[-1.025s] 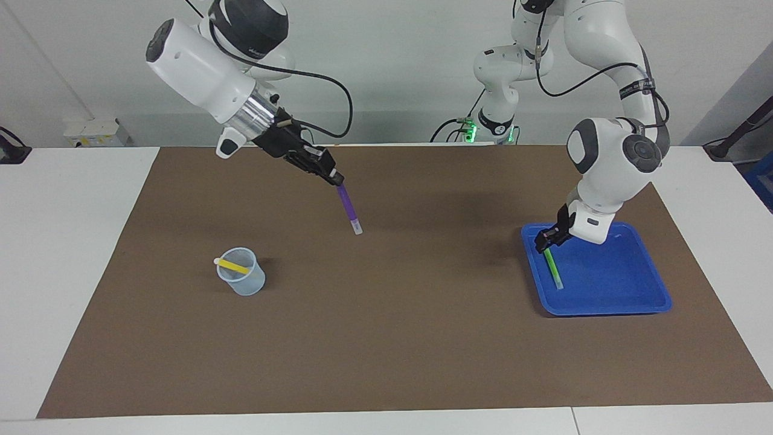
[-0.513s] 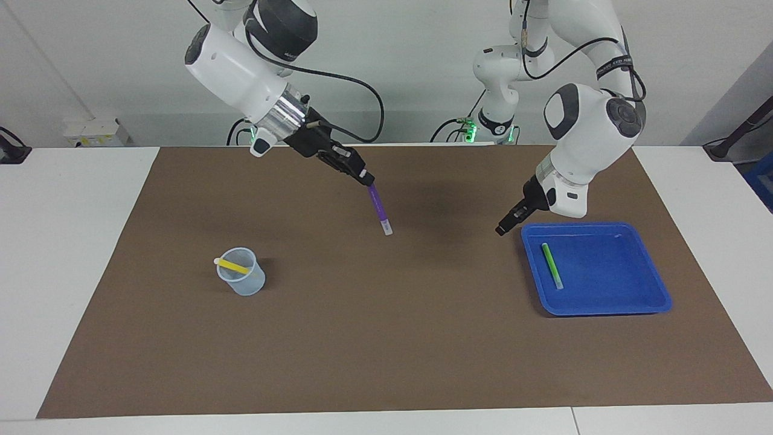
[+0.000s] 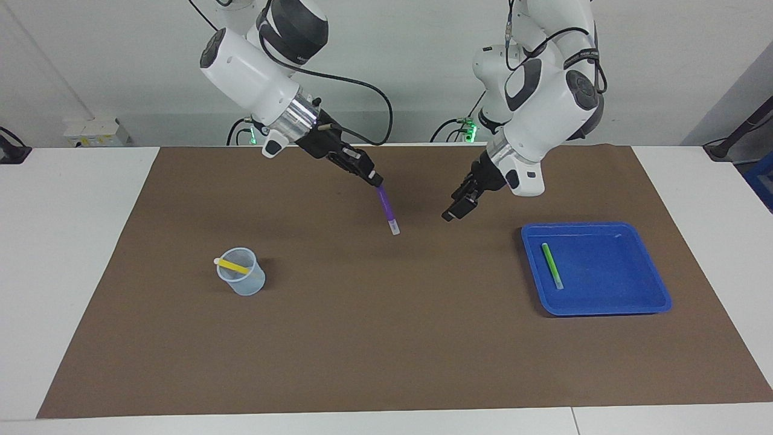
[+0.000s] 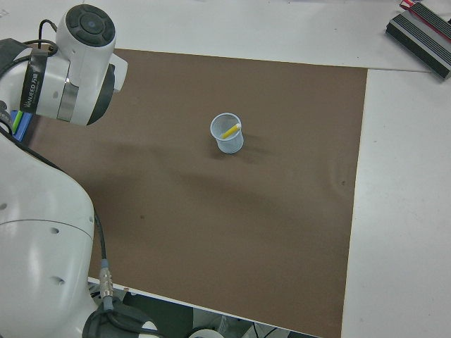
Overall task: Right arm passes pens to left for tray arrangement
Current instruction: 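Pass the purple pen from the right gripper to the left gripper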
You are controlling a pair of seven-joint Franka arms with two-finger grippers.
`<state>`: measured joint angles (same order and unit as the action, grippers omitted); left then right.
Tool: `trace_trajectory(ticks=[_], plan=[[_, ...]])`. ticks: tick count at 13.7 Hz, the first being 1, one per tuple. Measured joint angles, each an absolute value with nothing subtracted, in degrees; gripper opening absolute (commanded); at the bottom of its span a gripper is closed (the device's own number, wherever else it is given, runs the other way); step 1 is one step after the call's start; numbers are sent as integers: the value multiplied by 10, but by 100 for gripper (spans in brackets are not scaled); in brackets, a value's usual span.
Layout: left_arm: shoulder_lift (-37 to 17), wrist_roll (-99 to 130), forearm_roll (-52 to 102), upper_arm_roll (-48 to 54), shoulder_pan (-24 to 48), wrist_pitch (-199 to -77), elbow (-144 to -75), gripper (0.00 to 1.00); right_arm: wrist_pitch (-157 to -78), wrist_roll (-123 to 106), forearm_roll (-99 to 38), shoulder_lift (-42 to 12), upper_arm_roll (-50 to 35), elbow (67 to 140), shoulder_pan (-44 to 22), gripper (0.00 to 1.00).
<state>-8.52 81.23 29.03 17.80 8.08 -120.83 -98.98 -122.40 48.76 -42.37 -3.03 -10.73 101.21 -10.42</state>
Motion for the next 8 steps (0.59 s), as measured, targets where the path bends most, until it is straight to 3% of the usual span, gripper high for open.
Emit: trace_trajectory(ticks=[4,8], plan=[[-106,938,294,179,161,-1351,-990,74,-1224,488,-424,-30,-107,1014,-104,6],[-112,963,294,179,186,-1363,-991,66,-1224,488,-424,-30,-107,1018,-104,6]])
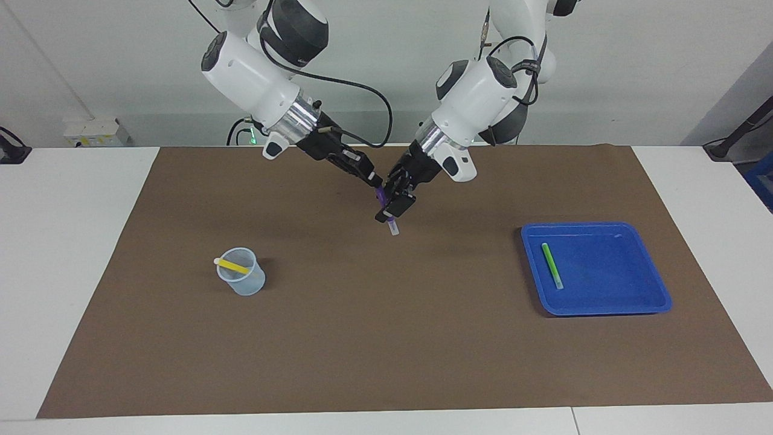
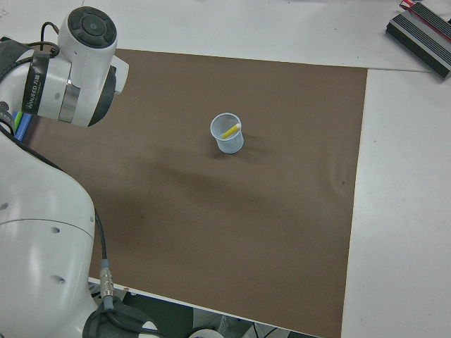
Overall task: Right arm passes pens to left for tray arrangement
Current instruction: 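Pass the purple pen from the right gripper to the left gripper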
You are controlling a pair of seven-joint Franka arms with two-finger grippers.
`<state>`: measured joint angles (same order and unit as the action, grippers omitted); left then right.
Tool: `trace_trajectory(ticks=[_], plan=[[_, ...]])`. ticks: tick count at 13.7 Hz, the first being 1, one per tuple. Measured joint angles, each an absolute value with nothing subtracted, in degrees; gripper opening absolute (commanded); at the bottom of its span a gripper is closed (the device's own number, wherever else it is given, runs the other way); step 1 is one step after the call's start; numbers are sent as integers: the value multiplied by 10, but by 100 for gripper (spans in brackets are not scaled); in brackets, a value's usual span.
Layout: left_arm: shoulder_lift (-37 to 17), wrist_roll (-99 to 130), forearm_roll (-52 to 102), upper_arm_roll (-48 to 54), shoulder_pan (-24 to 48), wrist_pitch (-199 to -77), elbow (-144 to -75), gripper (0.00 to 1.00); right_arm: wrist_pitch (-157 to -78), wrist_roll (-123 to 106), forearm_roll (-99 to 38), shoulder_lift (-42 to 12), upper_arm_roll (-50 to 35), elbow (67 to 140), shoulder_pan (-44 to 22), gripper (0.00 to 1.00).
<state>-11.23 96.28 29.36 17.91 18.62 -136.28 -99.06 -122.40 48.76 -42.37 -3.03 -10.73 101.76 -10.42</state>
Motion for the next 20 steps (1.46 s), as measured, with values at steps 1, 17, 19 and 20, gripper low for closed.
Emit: trace_trajectory(ticks=[1,17,19,20], plan=[[-112,963,294,178,186,-1362,-991,60,-1224,488,-424,-30,-107,1018,-104,6],[-113,967,294,171,173,-1313,-967,12,-1226,488,-424,-30,-107,1019,-104,6],[-113,970,293,171,175,-1317,-968,0,-1230,487,-423,-30,-104,1019,-103,6],[-113,971,293,171,176,-1317,-968,0,-1230,487,-423,-30,-103,1019,-103,7]])
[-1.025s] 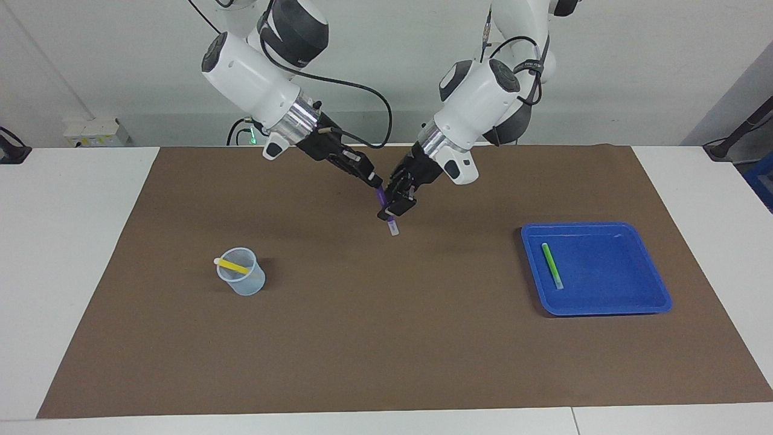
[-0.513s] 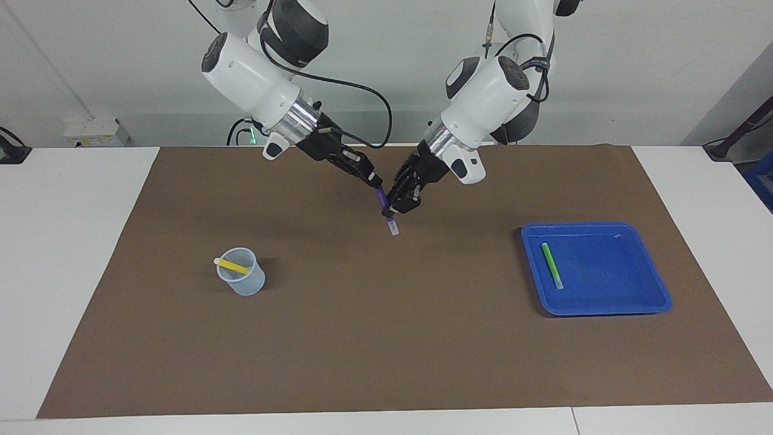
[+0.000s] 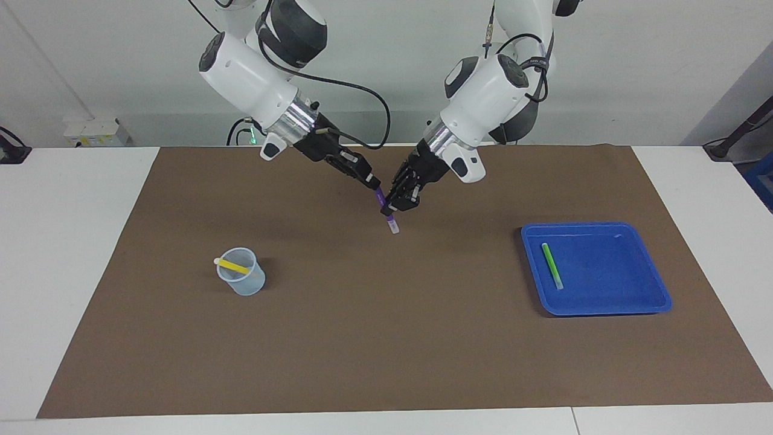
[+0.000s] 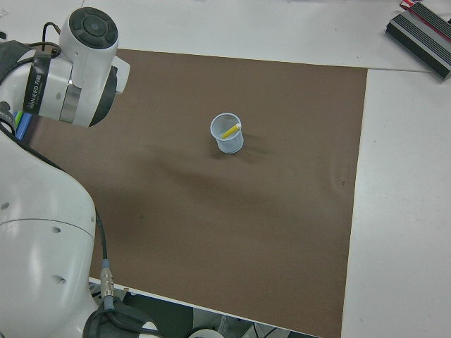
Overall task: Right arm passes pens to left for tray arrangement
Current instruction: 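Pass the purple pen from the right gripper to the left gripper, then carry the purple pen to the tray while the right gripper returns to the cup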
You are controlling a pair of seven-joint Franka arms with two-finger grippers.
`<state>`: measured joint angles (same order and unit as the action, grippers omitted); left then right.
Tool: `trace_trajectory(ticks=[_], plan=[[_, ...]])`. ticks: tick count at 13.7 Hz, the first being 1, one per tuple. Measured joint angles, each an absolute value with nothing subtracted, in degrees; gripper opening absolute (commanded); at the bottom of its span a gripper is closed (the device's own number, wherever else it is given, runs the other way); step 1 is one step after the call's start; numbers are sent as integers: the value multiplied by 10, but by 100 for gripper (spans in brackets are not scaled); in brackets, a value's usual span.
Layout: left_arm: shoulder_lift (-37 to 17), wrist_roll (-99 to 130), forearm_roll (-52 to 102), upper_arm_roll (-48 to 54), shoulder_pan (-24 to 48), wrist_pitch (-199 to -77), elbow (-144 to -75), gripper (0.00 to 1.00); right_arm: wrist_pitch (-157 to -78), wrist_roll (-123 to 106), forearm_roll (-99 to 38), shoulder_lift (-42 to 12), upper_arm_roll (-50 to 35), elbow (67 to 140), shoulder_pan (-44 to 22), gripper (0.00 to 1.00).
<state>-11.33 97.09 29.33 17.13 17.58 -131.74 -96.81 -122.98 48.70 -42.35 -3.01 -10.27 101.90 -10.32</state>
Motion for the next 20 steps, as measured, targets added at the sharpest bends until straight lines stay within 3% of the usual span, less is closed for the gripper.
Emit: trace_trajectory(ticks=[1,3,4,5,12,20], plan=[[-113,971,293,171,176,-1317,-968,0,-1230,487,-423,-30,-102,1019,-103,17],[-113,971,290,172,176,-1318,-968,0,-1230,487,-423,-30,-102,1019,-103,49],[-113,971,288,172,176,-1318,-968,0,-1230,487,-423,-30,-102,1019,-103,80],[-113,971,285,172,176,-1318,-968,0,-1230,487,-424,-30,-103,1020,-104,100],[-113,890,213,165,162,-1241,-936,0,-1212,439,-346,-29,-101,1020,-91,100],[-101,582,160,158,46,-1074,-931,0,-1105,49,-179,-21,-95,1028,50,100]])
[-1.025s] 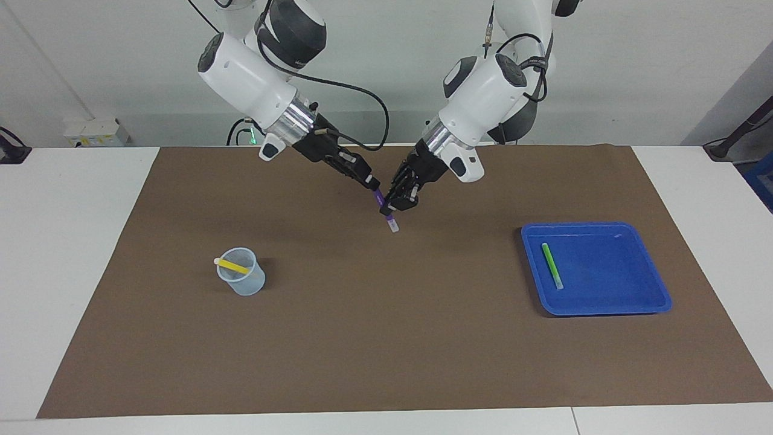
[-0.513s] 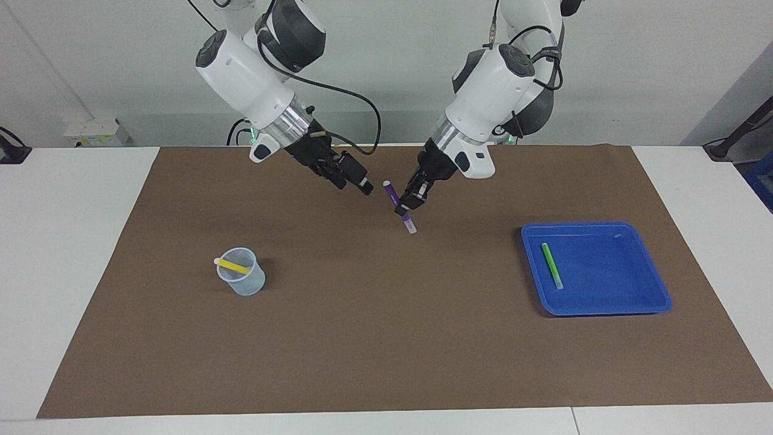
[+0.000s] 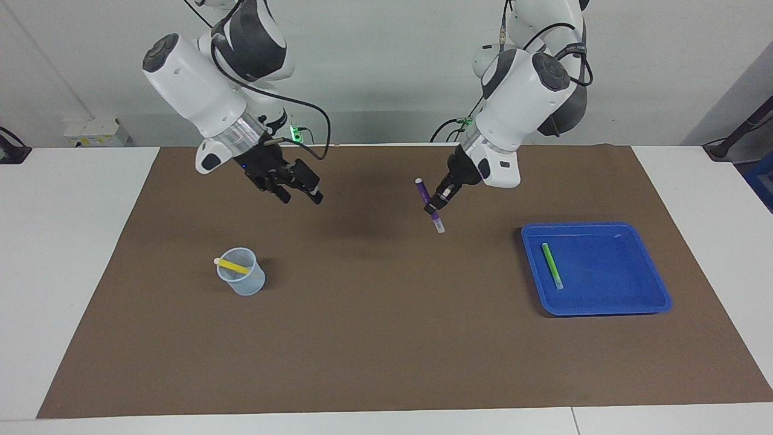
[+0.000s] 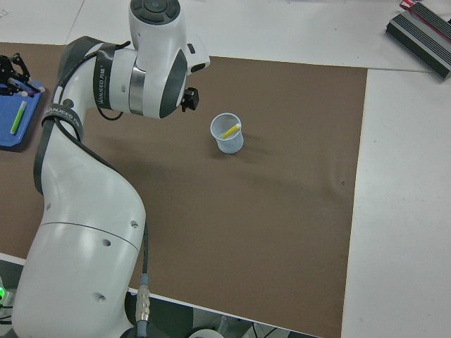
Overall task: Right arm passes pens to left for tray arrangement
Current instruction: 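Carry the purple pen to the tray while the right gripper returns to the cup, then lower the purple pen into the tray and open the left gripper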
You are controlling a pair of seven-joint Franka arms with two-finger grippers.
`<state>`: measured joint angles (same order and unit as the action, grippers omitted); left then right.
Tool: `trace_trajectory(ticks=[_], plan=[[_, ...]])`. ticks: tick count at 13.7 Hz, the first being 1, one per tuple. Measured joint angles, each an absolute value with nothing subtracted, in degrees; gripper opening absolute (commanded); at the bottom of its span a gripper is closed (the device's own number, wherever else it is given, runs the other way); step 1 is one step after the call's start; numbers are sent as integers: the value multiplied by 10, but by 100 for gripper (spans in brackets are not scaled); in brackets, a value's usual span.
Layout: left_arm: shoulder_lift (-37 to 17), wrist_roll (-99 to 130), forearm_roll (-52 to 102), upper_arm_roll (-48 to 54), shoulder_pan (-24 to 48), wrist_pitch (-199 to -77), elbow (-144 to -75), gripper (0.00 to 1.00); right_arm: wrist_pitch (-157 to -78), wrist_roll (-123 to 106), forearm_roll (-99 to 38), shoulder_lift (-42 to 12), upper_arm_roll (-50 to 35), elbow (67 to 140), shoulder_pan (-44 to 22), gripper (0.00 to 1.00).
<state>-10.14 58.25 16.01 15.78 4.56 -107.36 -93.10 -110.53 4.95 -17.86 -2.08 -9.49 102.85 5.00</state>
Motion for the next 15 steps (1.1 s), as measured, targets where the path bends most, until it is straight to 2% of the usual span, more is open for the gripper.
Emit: trace_trajectory(ticks=[3,7,11,15], plan=[[-94,461,134,156,-6,-1070,-950,0,-1118,-69,-174,-30,-94,1059,109,100],[-84,255,121,154,-82,-1070,-974,0,-1179,-126,-173,-91,-93,1071,149,98],[-80,109,79,154,-131,-1087,-990,0,-1224,-127,-173,-128,-97,1072,148,77],[-82,13,35,154,-167,-1159,-1040,0,-1247,-127,-152,-142,-97,1074,148,64]])
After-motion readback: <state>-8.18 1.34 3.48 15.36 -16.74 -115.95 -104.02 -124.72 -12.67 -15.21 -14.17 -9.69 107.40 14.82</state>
